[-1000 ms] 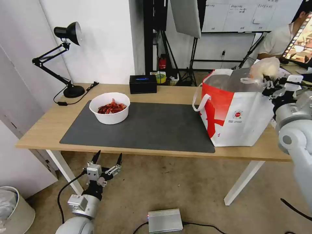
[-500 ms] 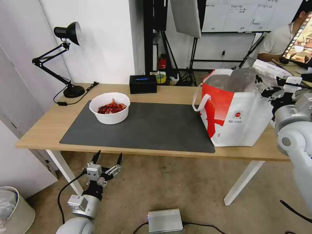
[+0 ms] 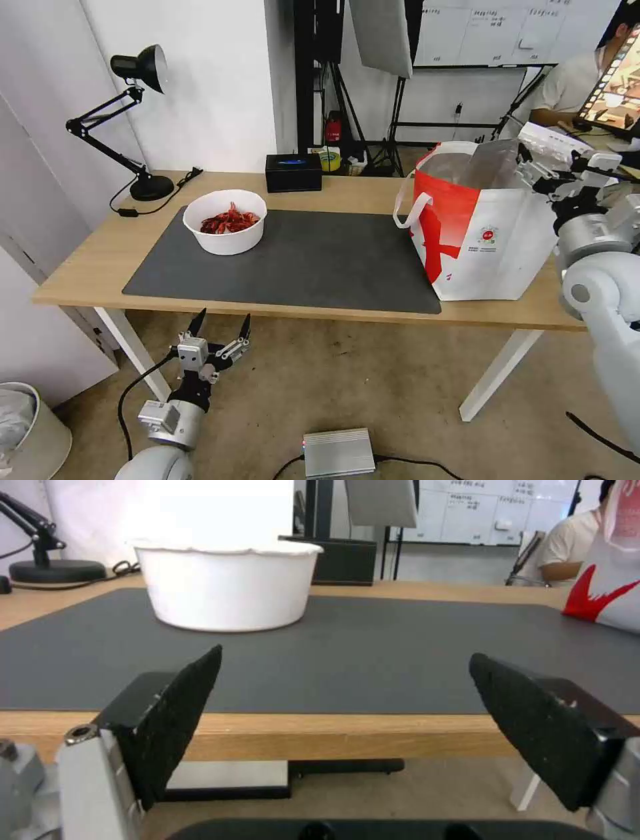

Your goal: Pick up the trash from the table and place it into the takeout bag.

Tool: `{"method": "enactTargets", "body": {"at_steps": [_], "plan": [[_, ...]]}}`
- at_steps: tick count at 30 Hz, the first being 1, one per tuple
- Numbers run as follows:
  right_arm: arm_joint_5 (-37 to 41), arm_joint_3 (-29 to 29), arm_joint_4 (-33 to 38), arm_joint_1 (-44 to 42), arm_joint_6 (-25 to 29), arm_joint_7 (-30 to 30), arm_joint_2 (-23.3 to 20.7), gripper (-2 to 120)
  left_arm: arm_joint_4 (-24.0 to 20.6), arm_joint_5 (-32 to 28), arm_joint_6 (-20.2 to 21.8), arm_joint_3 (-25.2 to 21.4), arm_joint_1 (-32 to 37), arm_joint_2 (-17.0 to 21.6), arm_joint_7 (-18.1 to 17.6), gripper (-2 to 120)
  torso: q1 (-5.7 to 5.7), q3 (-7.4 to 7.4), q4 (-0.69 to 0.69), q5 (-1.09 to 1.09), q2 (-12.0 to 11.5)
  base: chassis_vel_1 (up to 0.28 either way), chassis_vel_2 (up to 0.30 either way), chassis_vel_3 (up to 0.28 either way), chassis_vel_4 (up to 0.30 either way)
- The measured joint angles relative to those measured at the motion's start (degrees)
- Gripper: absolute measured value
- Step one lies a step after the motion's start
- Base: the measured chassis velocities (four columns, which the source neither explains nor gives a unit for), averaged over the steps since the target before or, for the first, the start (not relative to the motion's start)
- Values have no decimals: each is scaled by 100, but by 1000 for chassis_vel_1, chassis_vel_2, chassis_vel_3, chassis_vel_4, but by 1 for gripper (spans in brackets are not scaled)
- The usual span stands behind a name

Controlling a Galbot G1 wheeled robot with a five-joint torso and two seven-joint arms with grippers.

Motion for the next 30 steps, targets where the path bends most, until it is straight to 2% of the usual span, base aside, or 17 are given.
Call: {"method": "enactTargets", "body": {"at_steps": [1, 7, 13, 22, 30], "plan": [[0, 0, 0, 0, 0, 0, 0, 94, 0, 0, 0, 0, 0, 0, 0, 100, 0, 0, 0, 0, 0, 0, 0, 0, 0], [88, -157, 156, -87, 782, -553, 107, 96, 37, 0, 0, 2, -26, 7, -1, 100, 0, 0, 0, 0, 0, 0, 0, 0, 0], [7, -249, 423, -445, 1096, -877, 292, 99, 56, -1, 0, 1, -64, 12, -8, 100, 0, 0, 1, 0, 0, 0, 0, 0, 0], [-521, -338, 596, -1095, 1407, -1245, 630, 99, 139, -32, 0, -31, -195, 52, -27, 100, 0, 0, 0, 0, 0, 0, 0, 0, 0], [-1148, -416, 582, -1623, 1569, -1472, 1170, 98, 158, -54, 7, -52, -236, 58, -36, 100, 0, 0, 0, -1, 0, 0, 0, 0, 0]]}}
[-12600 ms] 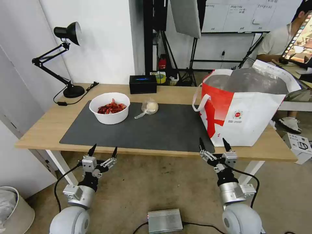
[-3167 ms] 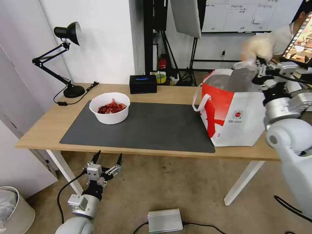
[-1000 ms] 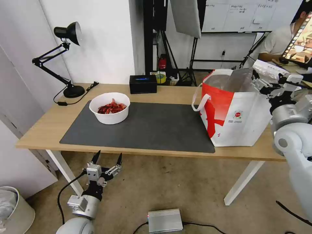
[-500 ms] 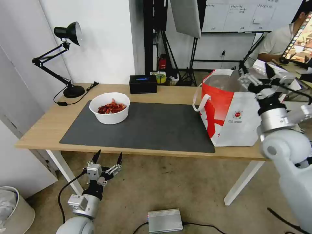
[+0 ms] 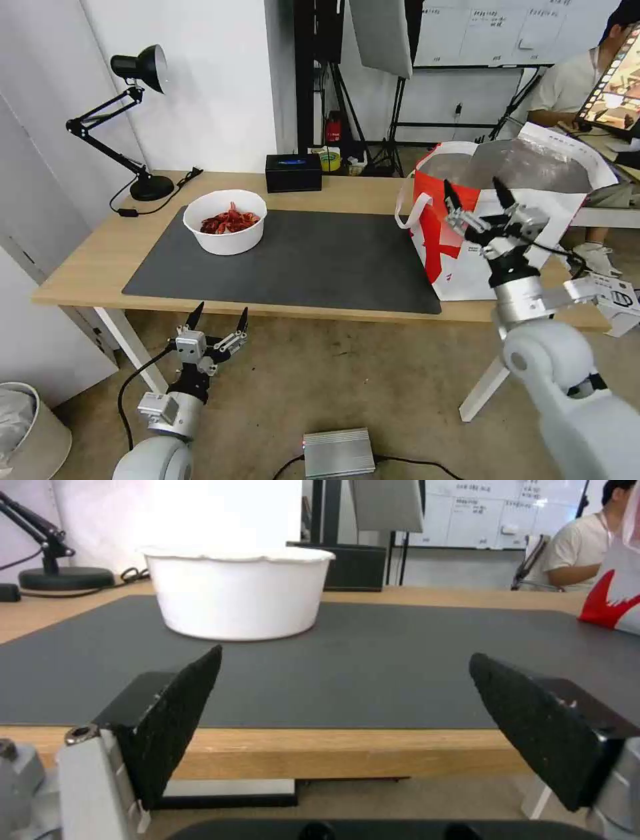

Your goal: Pick up the trash from the table and place it into the takeout bag.

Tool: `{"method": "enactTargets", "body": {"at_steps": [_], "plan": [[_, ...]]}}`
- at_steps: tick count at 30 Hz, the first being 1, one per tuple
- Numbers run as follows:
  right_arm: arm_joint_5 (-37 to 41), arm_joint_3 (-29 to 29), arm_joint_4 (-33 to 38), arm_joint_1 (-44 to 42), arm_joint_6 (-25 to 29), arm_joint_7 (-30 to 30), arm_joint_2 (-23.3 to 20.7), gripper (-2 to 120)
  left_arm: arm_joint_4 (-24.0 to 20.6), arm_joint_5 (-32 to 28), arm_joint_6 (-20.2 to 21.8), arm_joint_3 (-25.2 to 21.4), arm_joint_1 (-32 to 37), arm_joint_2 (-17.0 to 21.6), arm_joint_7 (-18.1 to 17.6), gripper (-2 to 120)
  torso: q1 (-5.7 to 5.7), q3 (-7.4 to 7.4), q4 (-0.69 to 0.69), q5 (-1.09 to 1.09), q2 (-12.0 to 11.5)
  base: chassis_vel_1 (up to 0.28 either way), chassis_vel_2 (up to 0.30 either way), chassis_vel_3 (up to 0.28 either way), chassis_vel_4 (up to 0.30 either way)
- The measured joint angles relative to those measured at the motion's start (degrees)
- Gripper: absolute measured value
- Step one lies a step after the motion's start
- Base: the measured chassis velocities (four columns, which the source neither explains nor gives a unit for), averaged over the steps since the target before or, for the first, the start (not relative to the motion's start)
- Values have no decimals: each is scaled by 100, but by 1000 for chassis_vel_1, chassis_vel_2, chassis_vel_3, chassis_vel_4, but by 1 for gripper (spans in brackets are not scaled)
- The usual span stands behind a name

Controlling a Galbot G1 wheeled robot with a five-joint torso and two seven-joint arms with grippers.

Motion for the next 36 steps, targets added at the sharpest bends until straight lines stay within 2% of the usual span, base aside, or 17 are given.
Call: {"method": "enactTargets", "body": {"at_steps": [11, 12, 13, 14, 15, 16, 36], "plan": [[-175, 22, -76, -151, 65, -76, 164, 98, -4, -10, 6, -6, -9, 1, -3, 100, 0, 0, 0, 1, 0, 0, 0, 0, 0], [-597, 170, -211, -286, 124, -97, 307, 98, -2, -63, 20, -18, -37, 1, -9, 100, 0, -1, 6, -6, 0, 0, 0, 0, 0], [-597, 170, -211, -286, 124, -97, 307, 98, -2, -63, 20, -18, -37, 1, -9, 100, 0, -1, 6, -6, 0, 0, 0, 0, 0], [-803, 196, -289, -495, 136, -112, 493, 97, 7, -86, 25, -28, -49, 0, -21, 100, 0, 1, -3, 6, -1, 0, 0, 0, 0], [-918, 219, -330, -615, 140, -110, 603, 97, 13, -96, 26, -33, -56, -3, -19, 100, 1, 1, -3, 10, -2, 0, 0, 0, 0], [-1003, 244, -345, -693, 155, -109, 686, 97, 19, -102, 26, -33, -59, -5, -17, 100, 0, 0, -2, -1, 0, 0, 0, 0, 0], [-1414, 215, -287, -1288, 116, -111, 1144, 98, -16, -188, 19, -109, -25, 14, -10, 100, -1, 0, 0, 1, -1, 0, 0, 0, 0]]}}
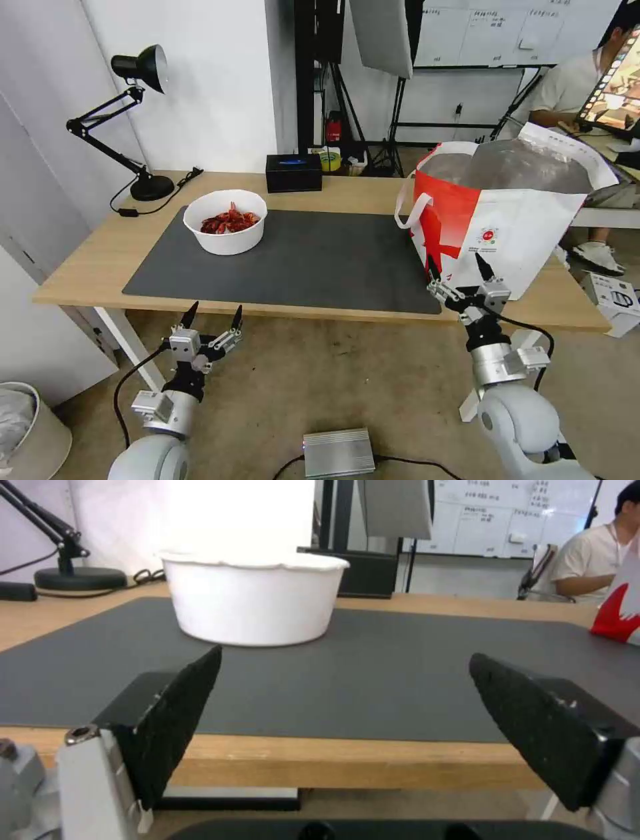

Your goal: Pick up the trash from the table and place it into the takeout bag.

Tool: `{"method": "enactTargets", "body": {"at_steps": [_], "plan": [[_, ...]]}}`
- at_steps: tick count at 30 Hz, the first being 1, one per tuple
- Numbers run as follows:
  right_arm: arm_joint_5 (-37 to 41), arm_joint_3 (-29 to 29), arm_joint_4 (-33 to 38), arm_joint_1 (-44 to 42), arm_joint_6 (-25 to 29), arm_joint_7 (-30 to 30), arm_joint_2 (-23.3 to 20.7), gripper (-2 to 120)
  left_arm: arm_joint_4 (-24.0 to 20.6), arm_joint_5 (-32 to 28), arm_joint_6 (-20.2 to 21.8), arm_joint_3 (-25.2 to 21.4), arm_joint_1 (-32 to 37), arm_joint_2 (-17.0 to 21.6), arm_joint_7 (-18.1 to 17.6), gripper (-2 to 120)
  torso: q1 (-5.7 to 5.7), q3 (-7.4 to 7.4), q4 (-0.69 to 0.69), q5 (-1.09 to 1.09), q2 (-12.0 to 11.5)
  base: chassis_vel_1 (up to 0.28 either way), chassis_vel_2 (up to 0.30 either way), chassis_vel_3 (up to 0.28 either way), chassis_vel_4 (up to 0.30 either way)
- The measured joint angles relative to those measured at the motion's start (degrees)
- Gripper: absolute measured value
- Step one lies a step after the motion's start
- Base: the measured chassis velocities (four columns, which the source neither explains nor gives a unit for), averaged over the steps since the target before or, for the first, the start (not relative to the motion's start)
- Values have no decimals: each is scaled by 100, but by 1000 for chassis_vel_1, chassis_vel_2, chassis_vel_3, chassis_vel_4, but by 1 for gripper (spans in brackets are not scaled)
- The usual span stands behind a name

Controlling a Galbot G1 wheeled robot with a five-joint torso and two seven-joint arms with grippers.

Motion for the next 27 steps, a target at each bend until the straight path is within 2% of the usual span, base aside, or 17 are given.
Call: {"method": "enactTargets", "body": {"at_steps": [17, 27], "plan": [[-461, -144, -19, -470, -27, -54, 325, 98, -34, -6, -1, 20, 2, -16, 1, 100, 0, 0, 0, 0, 1, 0, 0, 0, 0], [-566, -196, -9, -568, 3, -55, 366, 100, -39, 44, -1, 67, -3, -30, 2, 100, 0, 0, 0, 0, 1, 0, 0, 0, 0]]}}
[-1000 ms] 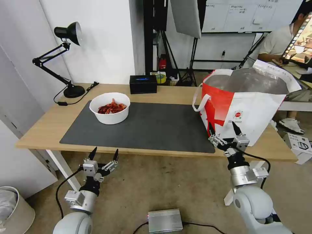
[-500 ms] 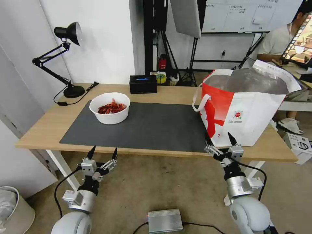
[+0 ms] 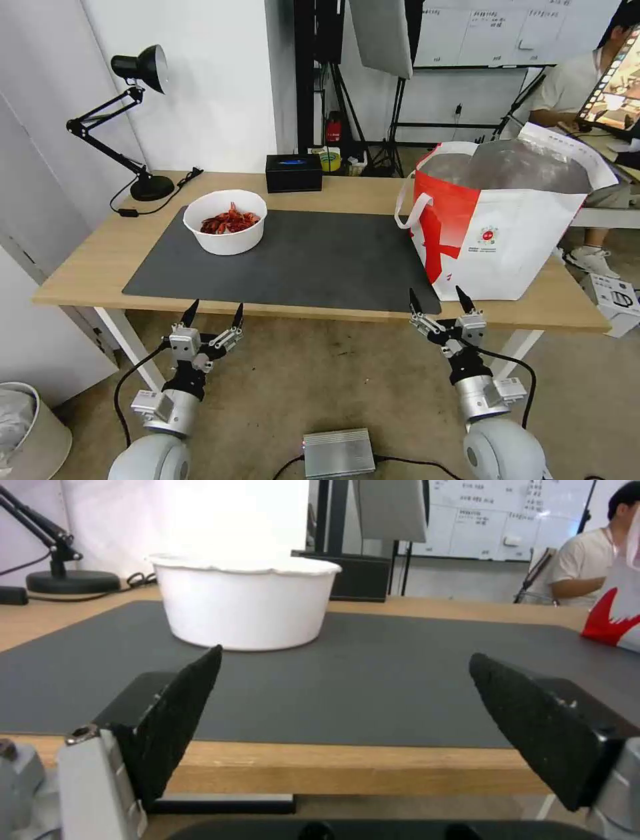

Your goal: Pick up the trash from the table and place it into the takeout bag.

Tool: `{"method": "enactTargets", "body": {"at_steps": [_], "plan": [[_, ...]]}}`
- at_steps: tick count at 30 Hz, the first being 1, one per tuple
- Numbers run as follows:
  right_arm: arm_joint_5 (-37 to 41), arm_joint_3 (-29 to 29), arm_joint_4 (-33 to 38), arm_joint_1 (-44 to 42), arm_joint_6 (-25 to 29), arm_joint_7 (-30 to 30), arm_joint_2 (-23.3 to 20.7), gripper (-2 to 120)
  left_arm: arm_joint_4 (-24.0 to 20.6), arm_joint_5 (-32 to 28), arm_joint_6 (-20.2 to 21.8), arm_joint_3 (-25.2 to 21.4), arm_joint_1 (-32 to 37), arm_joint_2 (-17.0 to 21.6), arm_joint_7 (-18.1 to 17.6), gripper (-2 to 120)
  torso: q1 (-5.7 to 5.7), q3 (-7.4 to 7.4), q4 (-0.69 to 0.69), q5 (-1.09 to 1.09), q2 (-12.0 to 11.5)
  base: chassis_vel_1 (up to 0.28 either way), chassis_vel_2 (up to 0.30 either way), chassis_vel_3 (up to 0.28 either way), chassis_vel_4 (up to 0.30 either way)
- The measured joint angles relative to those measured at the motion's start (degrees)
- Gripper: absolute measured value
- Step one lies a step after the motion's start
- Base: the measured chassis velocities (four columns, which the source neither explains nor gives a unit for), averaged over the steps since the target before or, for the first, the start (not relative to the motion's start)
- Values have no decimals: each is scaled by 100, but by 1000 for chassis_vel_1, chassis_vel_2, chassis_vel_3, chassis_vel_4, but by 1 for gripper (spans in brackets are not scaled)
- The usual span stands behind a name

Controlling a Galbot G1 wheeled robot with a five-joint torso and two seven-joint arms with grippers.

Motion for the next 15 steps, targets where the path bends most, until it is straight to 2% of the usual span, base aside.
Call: {"method": "enactTargets", "body": {"at_steps": [15], "plan": [[-73, -42, 13, 1, 28, 33, -8, 100, -48, 21, 126, 78, -143, 22, -8, 100, 0, 0, 0, 0, 0, 0, 0, 0, 0]]}}
